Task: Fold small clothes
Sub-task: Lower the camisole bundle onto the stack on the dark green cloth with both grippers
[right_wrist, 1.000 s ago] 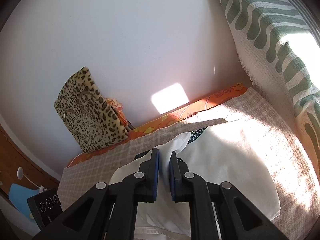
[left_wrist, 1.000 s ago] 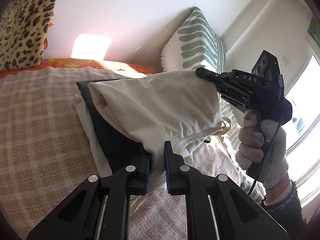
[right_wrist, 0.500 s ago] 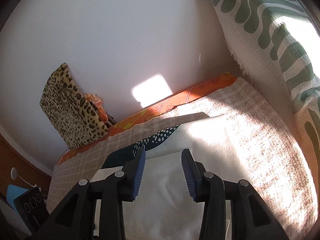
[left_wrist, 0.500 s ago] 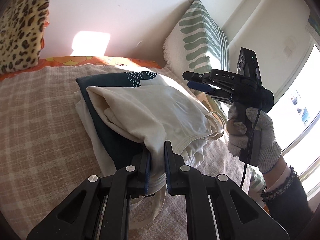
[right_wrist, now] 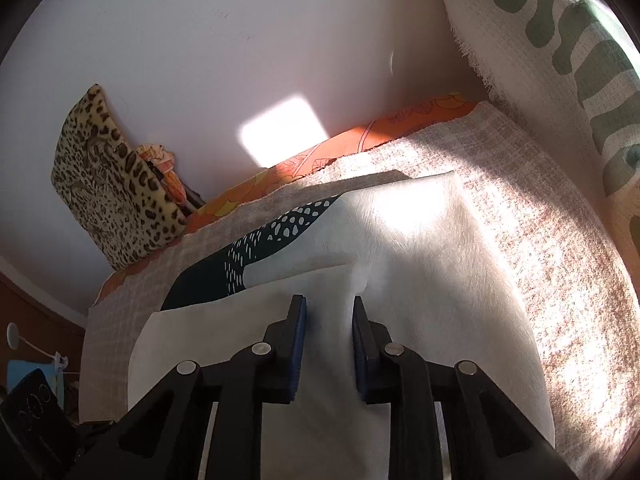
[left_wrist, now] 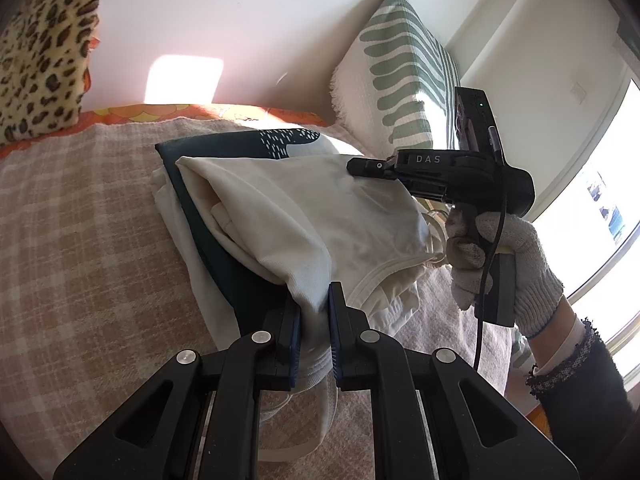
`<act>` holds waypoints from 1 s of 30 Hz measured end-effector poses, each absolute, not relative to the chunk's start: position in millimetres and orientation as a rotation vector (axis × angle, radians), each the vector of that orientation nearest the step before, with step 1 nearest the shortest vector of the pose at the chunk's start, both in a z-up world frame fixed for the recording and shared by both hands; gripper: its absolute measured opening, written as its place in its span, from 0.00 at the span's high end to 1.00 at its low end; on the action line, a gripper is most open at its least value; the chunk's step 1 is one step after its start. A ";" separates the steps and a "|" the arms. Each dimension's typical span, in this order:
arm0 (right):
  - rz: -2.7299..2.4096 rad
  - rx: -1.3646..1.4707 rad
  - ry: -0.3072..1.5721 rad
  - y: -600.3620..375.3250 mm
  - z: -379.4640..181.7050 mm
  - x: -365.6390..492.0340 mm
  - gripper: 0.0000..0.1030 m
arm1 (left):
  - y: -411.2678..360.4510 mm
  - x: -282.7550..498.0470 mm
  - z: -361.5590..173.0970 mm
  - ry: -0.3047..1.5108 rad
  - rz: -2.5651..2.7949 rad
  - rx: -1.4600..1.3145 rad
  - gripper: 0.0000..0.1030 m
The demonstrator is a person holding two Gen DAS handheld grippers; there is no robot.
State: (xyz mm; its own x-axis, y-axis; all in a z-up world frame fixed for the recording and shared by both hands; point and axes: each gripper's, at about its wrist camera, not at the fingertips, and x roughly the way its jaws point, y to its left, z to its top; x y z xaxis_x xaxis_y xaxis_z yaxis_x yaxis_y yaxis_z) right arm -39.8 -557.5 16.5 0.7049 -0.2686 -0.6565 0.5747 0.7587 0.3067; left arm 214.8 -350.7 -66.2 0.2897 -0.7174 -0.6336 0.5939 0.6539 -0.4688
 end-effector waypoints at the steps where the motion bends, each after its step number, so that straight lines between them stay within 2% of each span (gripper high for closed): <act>1: -0.500 0.499 0.631 -552.3 20.0 -39.8 0.91 | -350.7 213.6 -65.7 0.927 -0.879 -0.152 0.90; 6: -0.518 0.443 0.608 -534.0 36.5 -48.0 0.97 | -349.8 208.6 -59.8 0.913 -0.880 -0.147 0.90; 18: -0.564 0.346 0.545 -525.2 81.4 -45.8 0.98 | -356.4 224.3 -39.5 0.840 -0.875 -0.117 0.93; 30: -0.671 0.419 0.598 -575.1 39.3 -34.3 0.98 | -355.2 240.8 -45.8 0.803 -0.810 -0.114 0.93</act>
